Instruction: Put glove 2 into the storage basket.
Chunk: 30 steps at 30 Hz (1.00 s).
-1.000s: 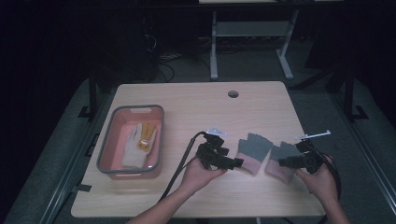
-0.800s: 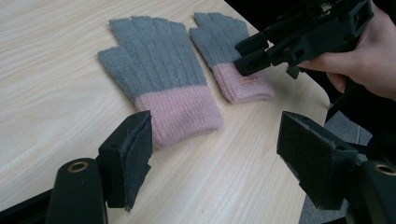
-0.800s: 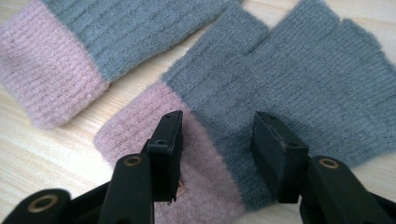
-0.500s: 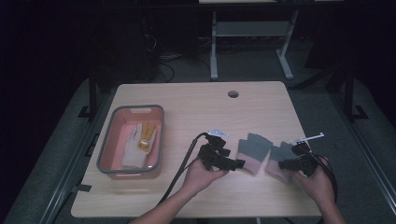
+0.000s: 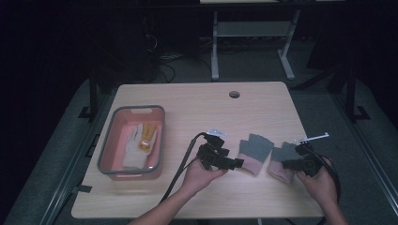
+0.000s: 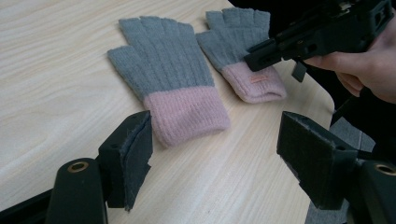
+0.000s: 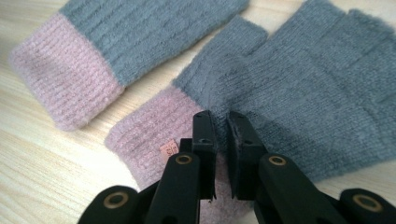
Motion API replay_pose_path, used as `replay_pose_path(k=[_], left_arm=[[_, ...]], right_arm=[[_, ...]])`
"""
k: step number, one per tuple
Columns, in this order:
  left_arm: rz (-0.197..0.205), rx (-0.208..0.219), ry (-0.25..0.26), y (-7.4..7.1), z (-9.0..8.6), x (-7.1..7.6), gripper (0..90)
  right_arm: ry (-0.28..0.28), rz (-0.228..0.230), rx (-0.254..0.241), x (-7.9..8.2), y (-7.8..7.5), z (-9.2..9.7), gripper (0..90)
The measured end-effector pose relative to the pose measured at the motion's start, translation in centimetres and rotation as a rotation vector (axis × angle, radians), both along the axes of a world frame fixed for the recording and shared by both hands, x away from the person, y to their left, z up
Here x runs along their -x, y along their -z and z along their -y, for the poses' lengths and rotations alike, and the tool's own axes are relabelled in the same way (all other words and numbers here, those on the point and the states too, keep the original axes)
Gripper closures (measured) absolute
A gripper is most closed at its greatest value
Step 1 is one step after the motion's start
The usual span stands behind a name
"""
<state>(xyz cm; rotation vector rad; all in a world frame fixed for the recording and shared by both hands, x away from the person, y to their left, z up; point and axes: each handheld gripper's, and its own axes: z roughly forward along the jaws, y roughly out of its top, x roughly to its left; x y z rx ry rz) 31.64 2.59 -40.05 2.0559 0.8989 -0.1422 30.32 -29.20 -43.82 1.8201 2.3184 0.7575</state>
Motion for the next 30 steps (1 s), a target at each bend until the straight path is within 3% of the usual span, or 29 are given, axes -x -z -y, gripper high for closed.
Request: replay_pose_path(k=[8, 17, 25, 30], left_arm=[[-0.003, -0.001, -0.015, 0.1, -0.4, -0.1, 26.3], [-0.005, -0.002, -0.024, 0.3, -0.8, -0.3, 26.1], [-0.011, -0.002, -0.034, 0.4, -1.0, -0.5, 26.1], [-0.019, -0.005, -0.032, 0.6, -0.8, -0.6, 26.6]], right_arm=[[-0.004, 0.039, -0.024, 0.2, -1.8, -0.2, 82.6], [-0.046, 0.064, -0.042, -0.3, -3.7, -2.6, 82.5], [-0.081, 0.063, -0.071, -1.5, -4.2, -5.2, 82.3], [-0.102, 0.059, -0.066, -2.2, -3.7, -6.5, 82.2]])
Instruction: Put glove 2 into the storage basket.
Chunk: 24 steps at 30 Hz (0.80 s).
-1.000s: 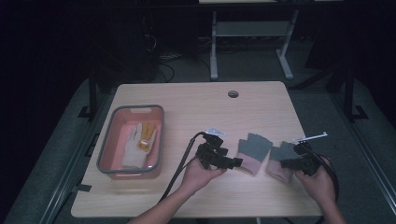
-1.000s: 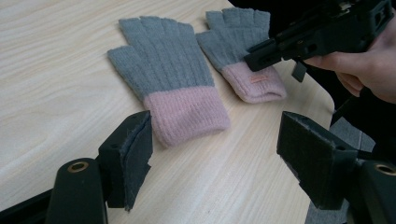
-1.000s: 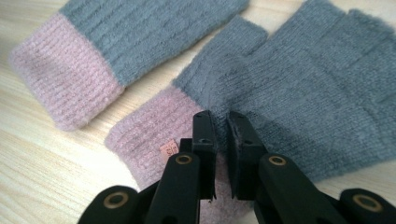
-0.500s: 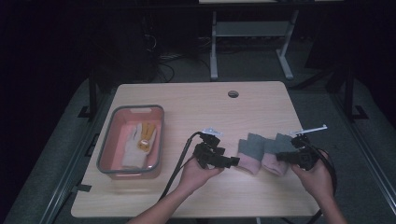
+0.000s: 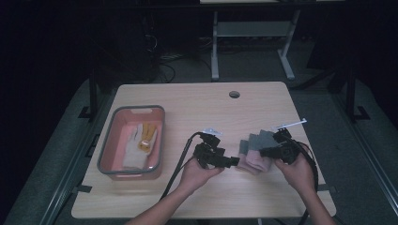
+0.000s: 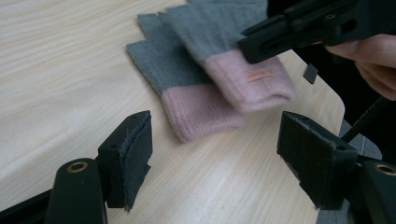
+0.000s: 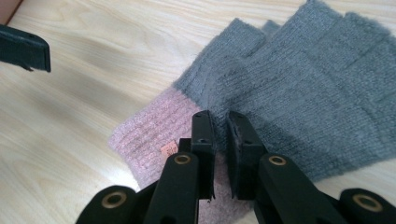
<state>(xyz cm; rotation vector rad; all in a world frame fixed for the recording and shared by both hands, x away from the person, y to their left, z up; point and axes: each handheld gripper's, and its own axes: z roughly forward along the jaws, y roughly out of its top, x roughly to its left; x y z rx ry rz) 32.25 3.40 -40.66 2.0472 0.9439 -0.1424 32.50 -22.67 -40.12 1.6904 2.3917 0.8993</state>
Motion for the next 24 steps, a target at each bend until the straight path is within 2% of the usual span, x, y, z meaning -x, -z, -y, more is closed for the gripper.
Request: replay_pose_path(k=[6, 10, 18, 20, 24], left_arm=[[-0.007, -0.011, -0.005, 0.4, 0.1, -0.4, 26.7], [-0.017, -0.016, -0.009, 0.6, 0.2, -0.7, 27.0], [-0.042, -0.028, -0.018, 1.3, 0.6, -1.2, 30.2], [-0.049, -0.035, -0.016, 1.5, 0.8, -1.2, 31.0], [-0.063, -0.037, -0.016, 1.7, 1.1, -1.5, 33.1]], right_arm=[[-0.01, -0.017, -0.005, -0.9, 0.5, -1.9, 82.1], [-0.02, -0.027, 0.017, -1.4, 1.0, -2.7, 81.9], [-0.002, -0.05, 0.021, -1.6, 2.2, -2.7, 80.1], [0.006, -0.052, 0.004, -1.5, 2.5, -2.4, 76.9], [0.017, -0.035, -0.025, -1.3, 2.4, -1.7, 73.0]])
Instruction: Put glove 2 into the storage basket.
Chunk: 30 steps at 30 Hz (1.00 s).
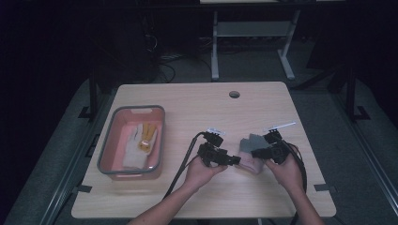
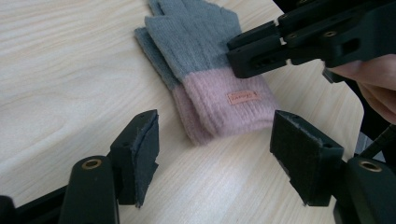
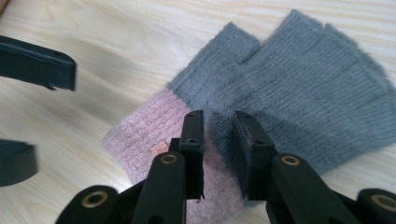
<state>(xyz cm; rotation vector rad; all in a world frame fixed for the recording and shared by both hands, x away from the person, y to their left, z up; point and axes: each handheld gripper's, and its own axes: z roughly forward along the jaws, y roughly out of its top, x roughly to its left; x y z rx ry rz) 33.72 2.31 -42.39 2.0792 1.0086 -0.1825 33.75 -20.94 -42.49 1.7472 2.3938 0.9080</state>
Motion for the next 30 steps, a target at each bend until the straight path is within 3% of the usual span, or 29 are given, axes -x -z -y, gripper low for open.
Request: replay_pose_path(k=[3, 9, 17, 30], left_arm=[[-0.029, 0.022, -0.009, 0.2, 0.2, -0.3, 37.9], [-0.04, 0.007, -0.013, 0.6, 1.1, -0.8, 39.7], [-0.067, 0.013, -0.02, 1.1, 2.2, -1.5, 39.8], [-0.113, -0.014, -0.022, 2.9, 3.7, -2.2, 45.0]], right_arm=[[-0.002, 0.01, -0.024, 0.3, -0.3, 0.5, 67.4], [0.026, 0.014, -0.068, 1.0, -0.2, 1.6, 59.7], [0.066, 0.021, -0.119, 1.5, 0.4, 3.3, 54.3], [0.124, 0.004, -0.184, 2.0, 1.5, 4.9, 49.8]])
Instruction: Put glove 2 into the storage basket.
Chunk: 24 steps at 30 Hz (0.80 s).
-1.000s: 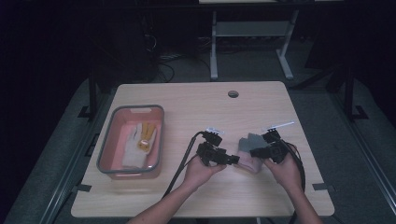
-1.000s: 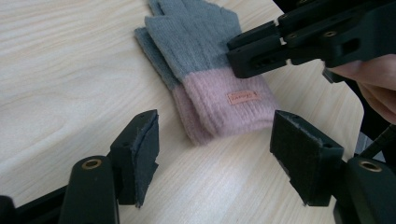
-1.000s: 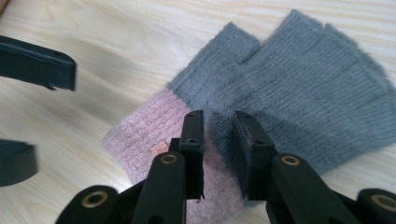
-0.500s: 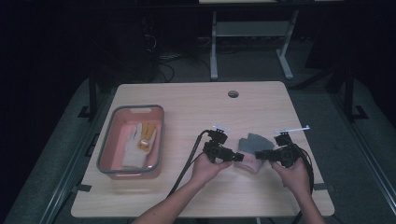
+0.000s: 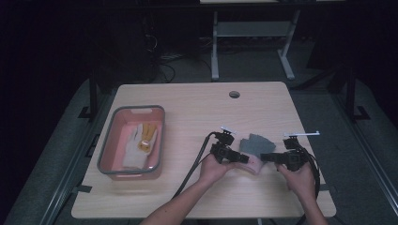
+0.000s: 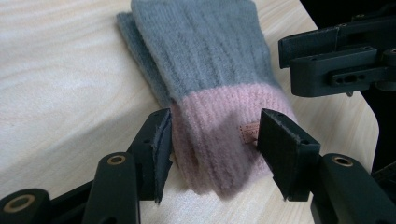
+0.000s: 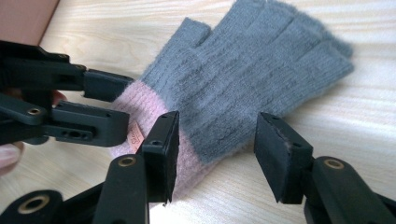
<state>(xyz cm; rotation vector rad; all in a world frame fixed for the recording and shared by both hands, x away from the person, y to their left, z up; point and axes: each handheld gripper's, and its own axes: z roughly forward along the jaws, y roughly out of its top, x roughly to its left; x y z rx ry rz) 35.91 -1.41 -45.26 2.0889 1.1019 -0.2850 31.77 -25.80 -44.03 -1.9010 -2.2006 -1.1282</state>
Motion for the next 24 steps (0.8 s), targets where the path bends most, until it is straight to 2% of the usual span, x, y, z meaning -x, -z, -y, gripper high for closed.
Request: replay_pose_path(k=[7, 14, 17, 19, 22, 24], left_arm=[[-0.005, -0.016, 0.006, 0.3, 0.3, 0.1, 47.3], [-0.01, -0.035, 0.014, 0.5, 0.3, 0.1, 47.8], [-0.018, -0.031, 0.014, 0.5, 0.3, 0.1, 47.9], [-0.037, -0.02, 0.01, 0.7, 0.3, 0.0, 47.8], [-0.034, -0.019, 0.006, 0.7, 0.4, 0.0, 48.2], [-0.033, -0.017, 0.01, 0.8, 0.3, -0.1, 48.4]], right_arm=[[0.03, -0.044, -0.053, -0.1, 1.2, 0.2, 49.4], [0.066, -0.05, -0.106, -0.1, 1.8, 0.7, 50.0], [0.085, -0.057, -0.121, -0.1, 1.9, 0.9, 50.5], [0.092, -0.072, -0.129, -0.2, 2.0, 0.9, 50.3], [0.104, -0.093, -0.144, -0.3, 2.4, 0.9, 49.4], [0.113, -0.104, -0.184, -0.3, 2.8, 1.0, 50.8]])
